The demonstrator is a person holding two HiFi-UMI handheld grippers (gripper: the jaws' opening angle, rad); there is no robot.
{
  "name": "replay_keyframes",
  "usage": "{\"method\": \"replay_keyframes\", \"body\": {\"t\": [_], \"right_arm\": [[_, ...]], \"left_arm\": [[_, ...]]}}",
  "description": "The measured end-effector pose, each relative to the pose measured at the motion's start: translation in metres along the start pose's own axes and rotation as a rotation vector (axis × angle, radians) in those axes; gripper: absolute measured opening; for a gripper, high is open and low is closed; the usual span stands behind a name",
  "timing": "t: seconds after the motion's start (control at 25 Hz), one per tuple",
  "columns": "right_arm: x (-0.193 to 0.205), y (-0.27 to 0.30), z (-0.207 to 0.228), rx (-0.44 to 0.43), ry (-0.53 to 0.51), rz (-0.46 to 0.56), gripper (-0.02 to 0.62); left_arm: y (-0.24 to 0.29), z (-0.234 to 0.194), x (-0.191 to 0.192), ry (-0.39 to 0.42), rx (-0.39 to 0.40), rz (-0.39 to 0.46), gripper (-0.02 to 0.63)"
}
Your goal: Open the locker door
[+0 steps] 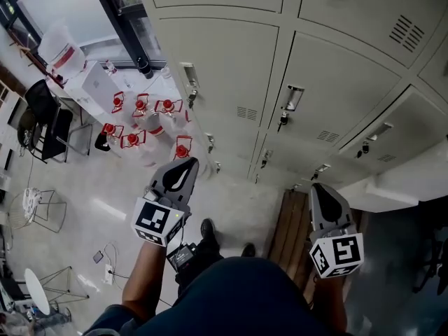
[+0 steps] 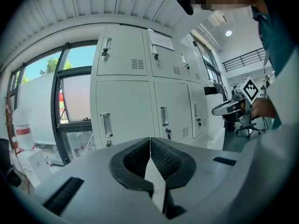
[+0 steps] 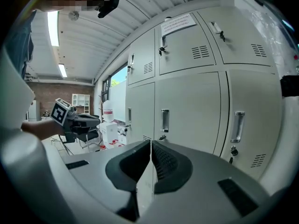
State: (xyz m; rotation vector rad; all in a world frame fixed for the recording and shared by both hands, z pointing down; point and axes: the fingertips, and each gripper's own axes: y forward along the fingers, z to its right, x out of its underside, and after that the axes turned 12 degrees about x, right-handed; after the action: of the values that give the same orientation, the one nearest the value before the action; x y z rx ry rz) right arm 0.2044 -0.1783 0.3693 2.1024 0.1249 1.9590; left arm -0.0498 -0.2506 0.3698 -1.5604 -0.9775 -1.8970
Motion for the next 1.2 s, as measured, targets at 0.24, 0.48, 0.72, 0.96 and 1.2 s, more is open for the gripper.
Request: {"method": "replay_keyframes", "body": {"t": [0.24,0.48,0.72,0.96,1.2], "right_arm": [[0.0,0.011,0.009,0.094,0.024,-0.036,0.037],[0.0,0.025,0.002,0.111,0.012,-0.054,0.038],[0.006,0.036,0.005,0.144,0.016,-0.086,0.038],[0.012,0.044,0.003,0.156,0.017,-0.106,0.038],[0.021,0.051,0.002,0.181,0.029,-0.136,0.038]], "left_arm": [[0.025,-0.046,-0.007,0.019,-0.001,0.013,0.02],[0.05,-0.09,-0.008,0.057,-0.04,0.011,0.02],[0.078,-0.139,-0.008,0.051,-0.119,0.007,0.021],[0.1,-0.186,-0.005,0.027,-0.216,-0.005,0.138],[0.116,-0.221,0.002,0.019,-0.326,-0.007,0.178]]}}
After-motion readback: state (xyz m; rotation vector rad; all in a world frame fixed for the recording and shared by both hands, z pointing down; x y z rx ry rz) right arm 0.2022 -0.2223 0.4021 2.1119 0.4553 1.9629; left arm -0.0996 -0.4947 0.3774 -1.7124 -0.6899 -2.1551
